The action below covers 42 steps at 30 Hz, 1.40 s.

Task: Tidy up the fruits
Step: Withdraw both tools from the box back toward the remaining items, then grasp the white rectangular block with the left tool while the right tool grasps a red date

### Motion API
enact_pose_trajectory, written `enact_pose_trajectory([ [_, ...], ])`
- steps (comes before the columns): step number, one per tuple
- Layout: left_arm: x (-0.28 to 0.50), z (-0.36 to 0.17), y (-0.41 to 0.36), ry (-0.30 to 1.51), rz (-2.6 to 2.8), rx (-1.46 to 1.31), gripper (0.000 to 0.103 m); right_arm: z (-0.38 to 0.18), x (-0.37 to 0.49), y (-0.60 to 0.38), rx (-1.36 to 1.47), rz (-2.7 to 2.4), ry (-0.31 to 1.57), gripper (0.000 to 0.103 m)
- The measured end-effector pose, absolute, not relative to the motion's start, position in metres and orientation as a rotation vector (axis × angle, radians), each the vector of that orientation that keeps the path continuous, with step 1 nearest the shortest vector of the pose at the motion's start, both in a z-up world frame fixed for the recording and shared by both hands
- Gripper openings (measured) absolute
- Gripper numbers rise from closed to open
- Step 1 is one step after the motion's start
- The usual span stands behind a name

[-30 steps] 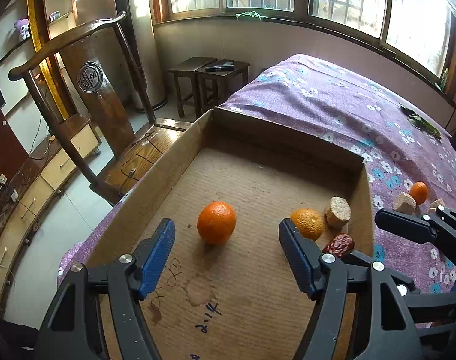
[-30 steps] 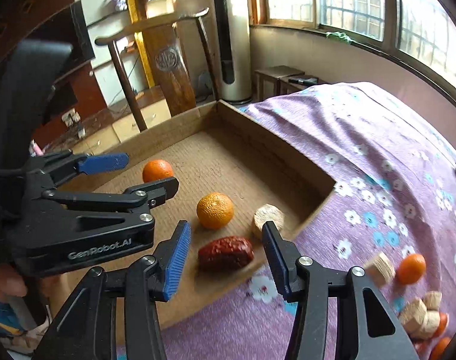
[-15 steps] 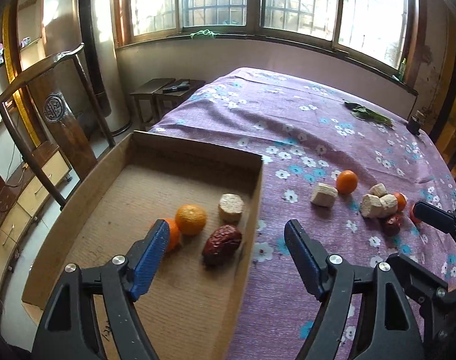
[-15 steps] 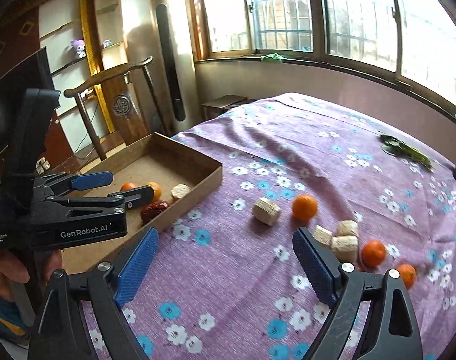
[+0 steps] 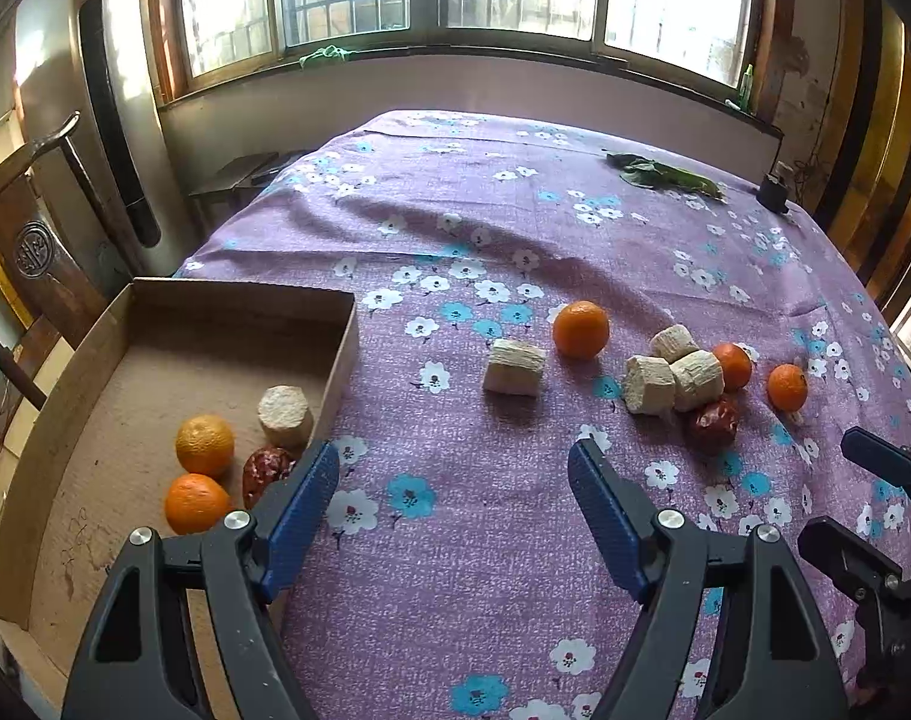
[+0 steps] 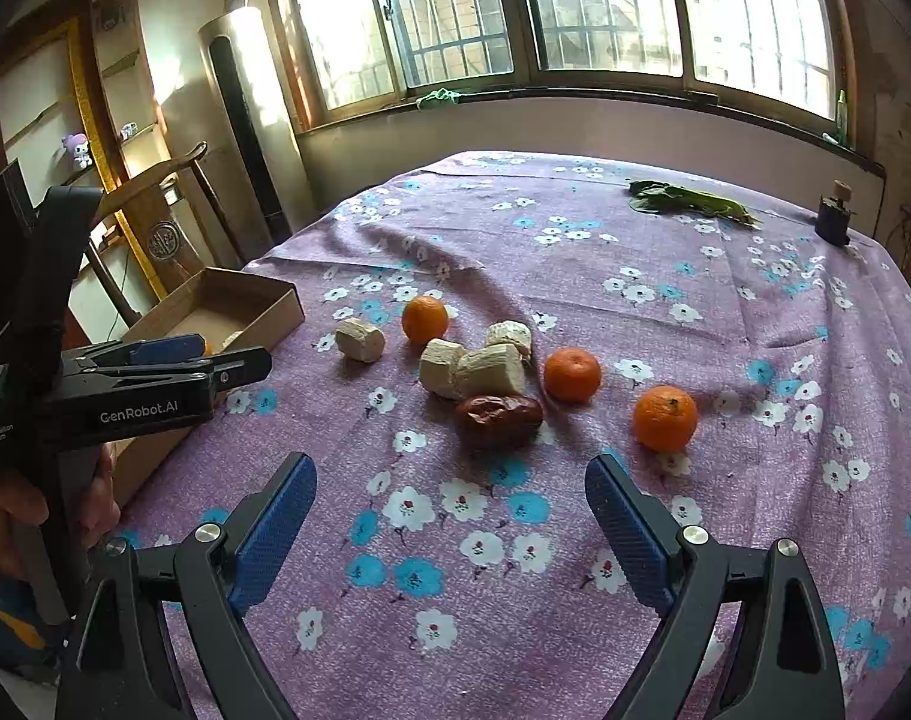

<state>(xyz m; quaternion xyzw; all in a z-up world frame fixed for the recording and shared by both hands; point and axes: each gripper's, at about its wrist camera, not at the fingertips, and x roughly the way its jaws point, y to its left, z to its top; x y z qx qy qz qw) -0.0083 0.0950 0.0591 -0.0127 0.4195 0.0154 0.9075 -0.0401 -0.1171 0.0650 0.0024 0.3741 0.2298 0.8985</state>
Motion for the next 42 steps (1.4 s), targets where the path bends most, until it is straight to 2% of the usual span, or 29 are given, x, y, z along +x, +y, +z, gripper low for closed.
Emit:
enact_pose_trajectory([
  [34,0.069,0.015,0.074,0.943,0.073,-0.006,0.078,0.042,-0.018,-0.147,0.072,0.473,0.812,0.094],
  [36,0.071,0.013,0.072,0.941,0.086,0.006,0.068,0.042,-0.018,-0.147,0.073,0.476,0.811,0.094],
  [37,0.071,0.012,0.071,0.947,0.079,0.01,0.045,0.042,-0.018,-0.146,0.07,0.477,0.812,0.094],
  [38,0.072,0.011,0.07,0.958,0.046,-0.001,0.032,0.041,-0.017,-0.146,0.065,0.477,0.814,0.094],
  [42,0.068,0.012,0.066,0.949,0.039,0.015,0.032,0.042,-0.013,-0.135,0.031,0.488,0.829,0.089],
])
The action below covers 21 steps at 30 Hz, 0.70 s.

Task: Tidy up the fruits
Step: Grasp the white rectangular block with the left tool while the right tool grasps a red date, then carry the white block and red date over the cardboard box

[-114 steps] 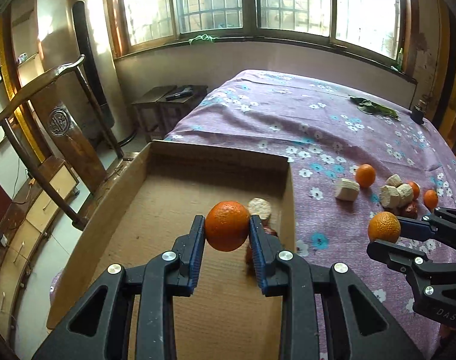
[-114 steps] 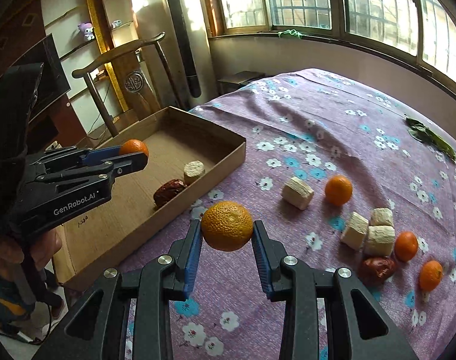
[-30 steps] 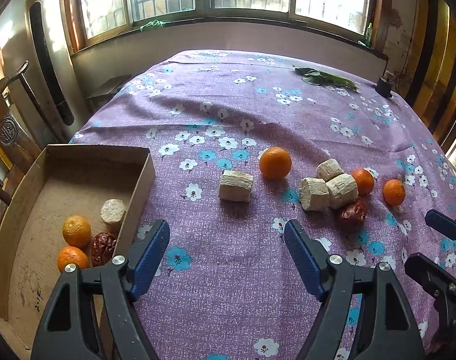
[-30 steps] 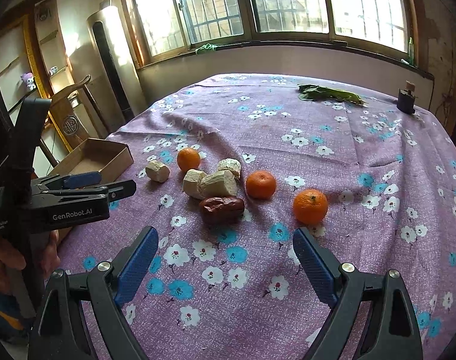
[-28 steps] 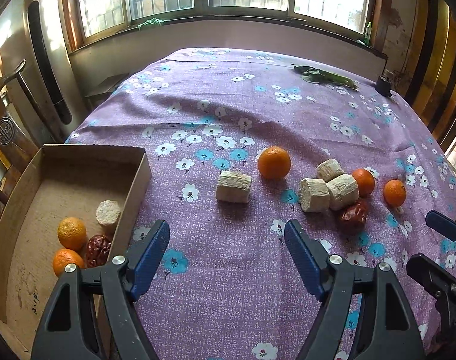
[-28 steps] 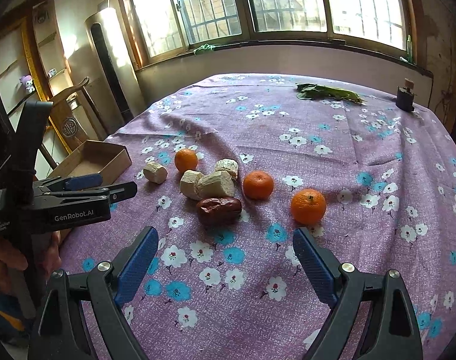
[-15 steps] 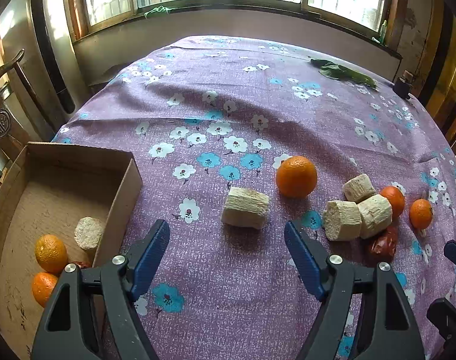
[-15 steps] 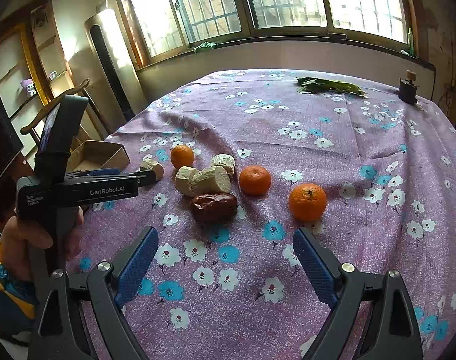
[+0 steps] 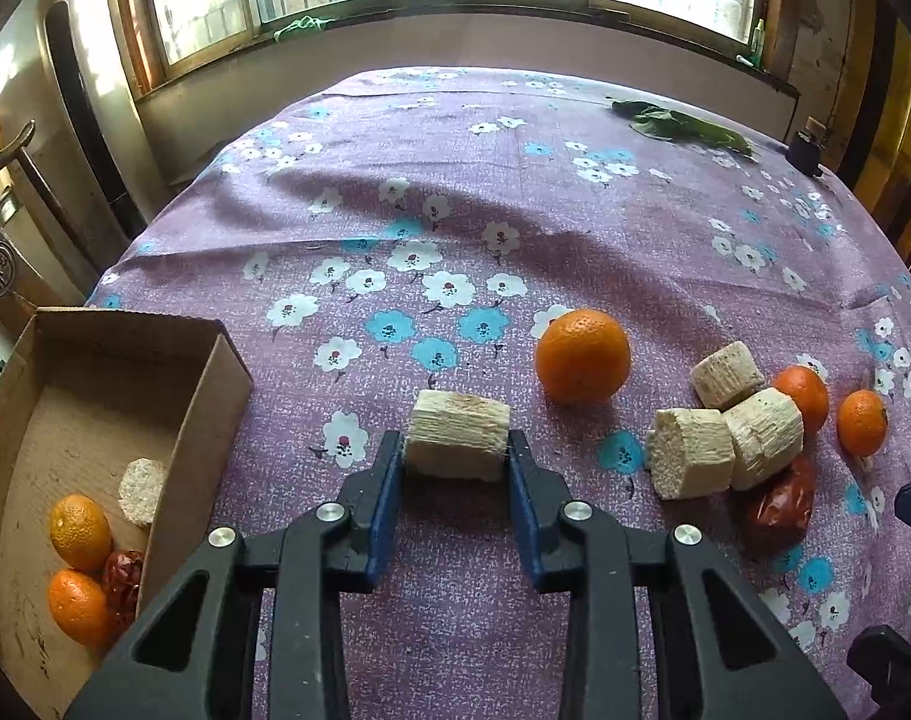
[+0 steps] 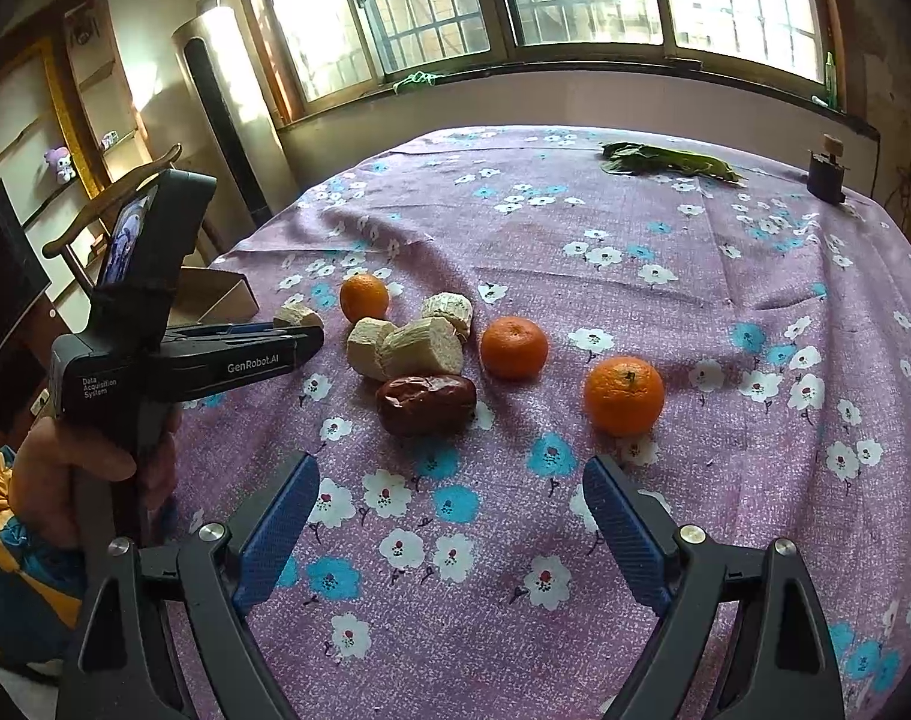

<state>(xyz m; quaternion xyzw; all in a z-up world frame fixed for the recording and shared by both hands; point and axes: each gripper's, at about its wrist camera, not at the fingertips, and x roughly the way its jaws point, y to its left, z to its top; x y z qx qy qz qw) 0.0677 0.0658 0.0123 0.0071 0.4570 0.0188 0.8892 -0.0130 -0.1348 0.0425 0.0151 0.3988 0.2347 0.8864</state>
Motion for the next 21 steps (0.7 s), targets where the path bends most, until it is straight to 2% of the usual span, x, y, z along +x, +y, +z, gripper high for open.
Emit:
enact_pose_trajectory([
  [2,0.064,0.014,0.068,0.949,0.039,-0.007,0.032,0.043,-0.008,-0.127,0.008,0.499,0.833,0.088],
  [10,0.042,0.029,0.069,0.921,0.016,-0.02,0.032,0.028,0.032,-0.103,-0.016,0.526,0.902,0.071],
  [11,0.039,0.03,0.069,0.921,0.011,-0.02,0.032,0.024,0.036,-0.099,-0.031,0.529,0.92,0.068],
  [13,0.036,0.031,0.069,0.921,0.005,-0.018,0.032,0.019,0.037,-0.093,-0.071,0.528,0.912,0.054],
  [21,0.022,0.038,0.074,0.906,0.003,-0.02,0.032,0.037,0.015,-0.099,-0.058,0.518,0.875,0.054],
])
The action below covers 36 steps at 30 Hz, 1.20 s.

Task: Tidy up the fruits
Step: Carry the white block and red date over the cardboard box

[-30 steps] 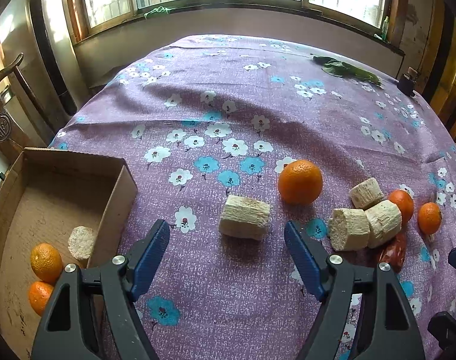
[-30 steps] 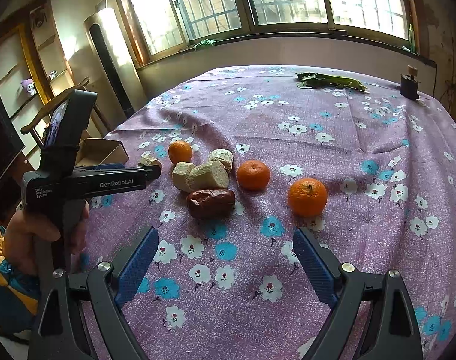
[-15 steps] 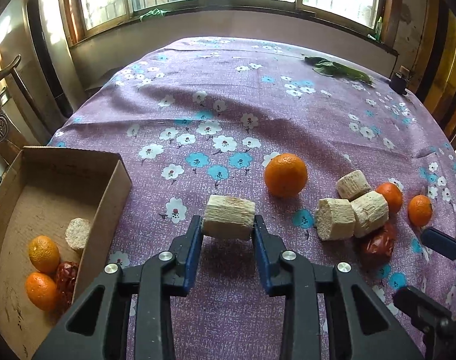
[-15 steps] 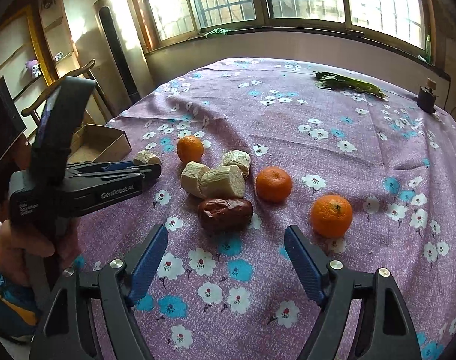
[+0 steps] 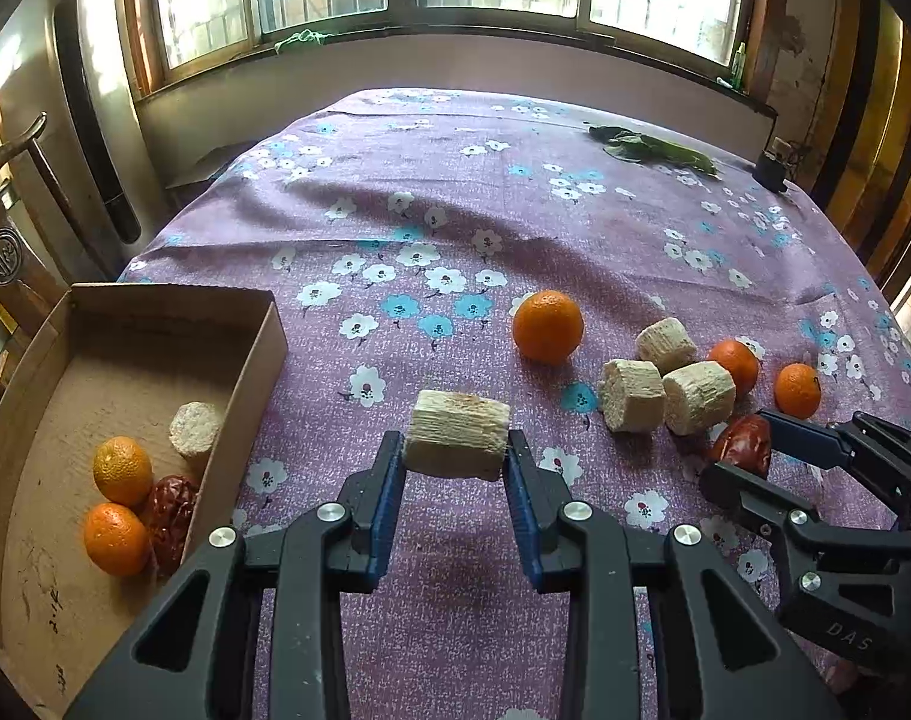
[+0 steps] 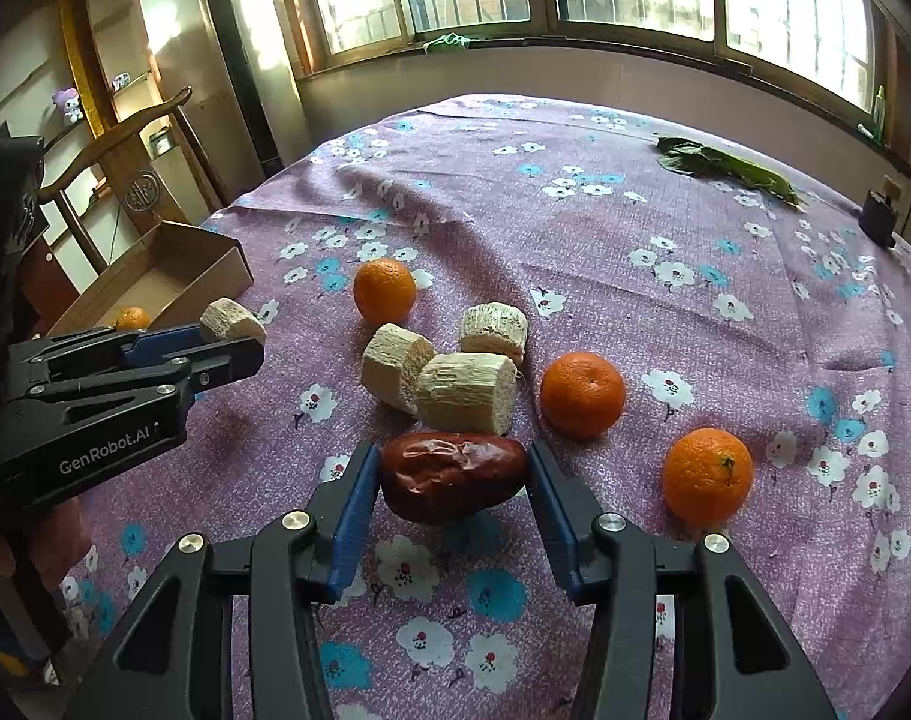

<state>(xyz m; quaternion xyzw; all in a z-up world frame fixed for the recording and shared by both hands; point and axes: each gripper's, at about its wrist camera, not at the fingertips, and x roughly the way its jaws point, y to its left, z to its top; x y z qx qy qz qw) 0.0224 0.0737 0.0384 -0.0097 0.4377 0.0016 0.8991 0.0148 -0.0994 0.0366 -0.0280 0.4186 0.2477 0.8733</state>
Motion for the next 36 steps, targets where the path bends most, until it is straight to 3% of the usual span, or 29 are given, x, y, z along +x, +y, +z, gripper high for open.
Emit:
enact_pose_trajectory([
  [22,-0.044,0.072,0.112,0.795,0.091,-0.006,0.032,0.068,-0.043,-0.057,-0.036,0.614,0.815,0.054],
  [36,-0.074,0.083,0.192,0.772,0.21,-0.08,0.032,0.08,-0.054,0.0,-0.102,0.711,0.789,0.054],
])
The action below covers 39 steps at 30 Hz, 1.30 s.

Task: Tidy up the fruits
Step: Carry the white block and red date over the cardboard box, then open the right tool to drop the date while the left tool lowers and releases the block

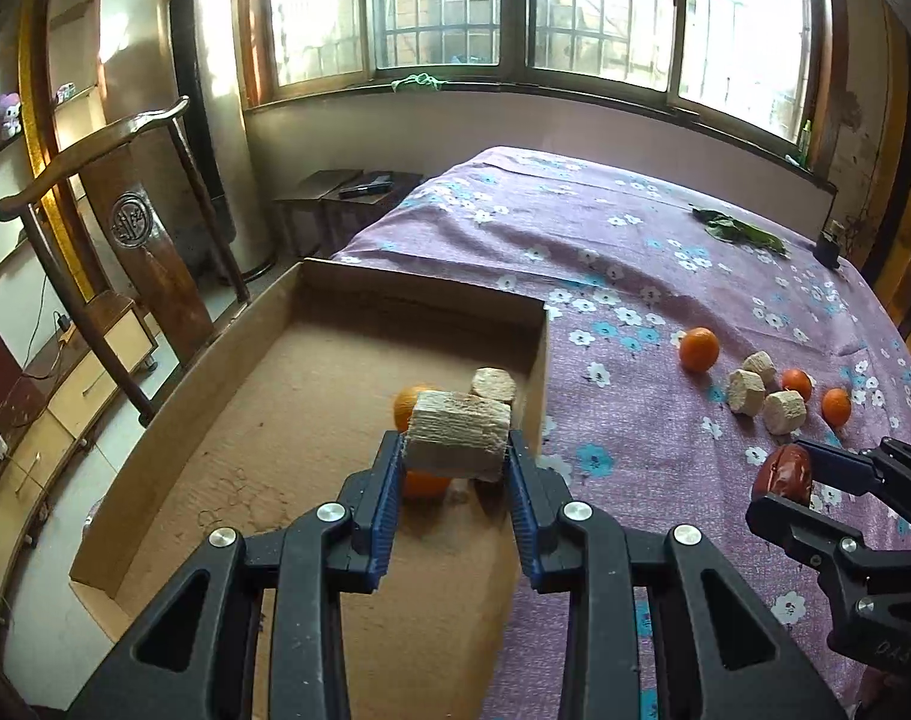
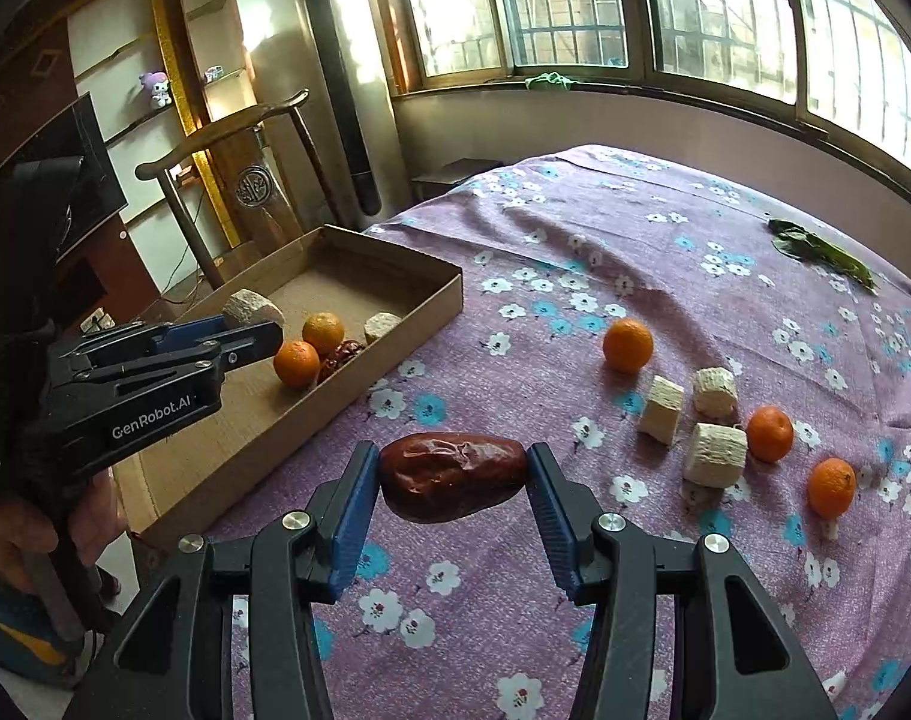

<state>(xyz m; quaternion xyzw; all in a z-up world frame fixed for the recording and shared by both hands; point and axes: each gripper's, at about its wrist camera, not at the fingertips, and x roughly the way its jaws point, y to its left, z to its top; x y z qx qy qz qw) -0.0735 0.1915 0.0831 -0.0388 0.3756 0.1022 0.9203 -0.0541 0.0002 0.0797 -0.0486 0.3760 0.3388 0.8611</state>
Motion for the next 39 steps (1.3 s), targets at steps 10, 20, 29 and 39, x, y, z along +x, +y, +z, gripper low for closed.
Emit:
enact_pose_trajectory([
  [10,-0.083,0.084,0.245,0.773,0.318,-0.12,0.032,0.084,-0.053,0.049,-0.167,0.793,0.784,0.055],
  [20,-0.074,0.066,0.265,0.825,0.358,-0.113,0.032,0.078,-0.048,0.095,-0.223,0.873,0.798,0.055],
  [29,-0.066,0.064,0.281,0.851,0.373,-0.112,0.032,0.066,-0.046,0.138,-0.269,0.958,0.832,0.055],
  [39,-0.049,0.061,0.288,0.871,0.363,-0.106,0.032,0.044,-0.038,0.162,-0.309,0.986,0.891,0.055],
])
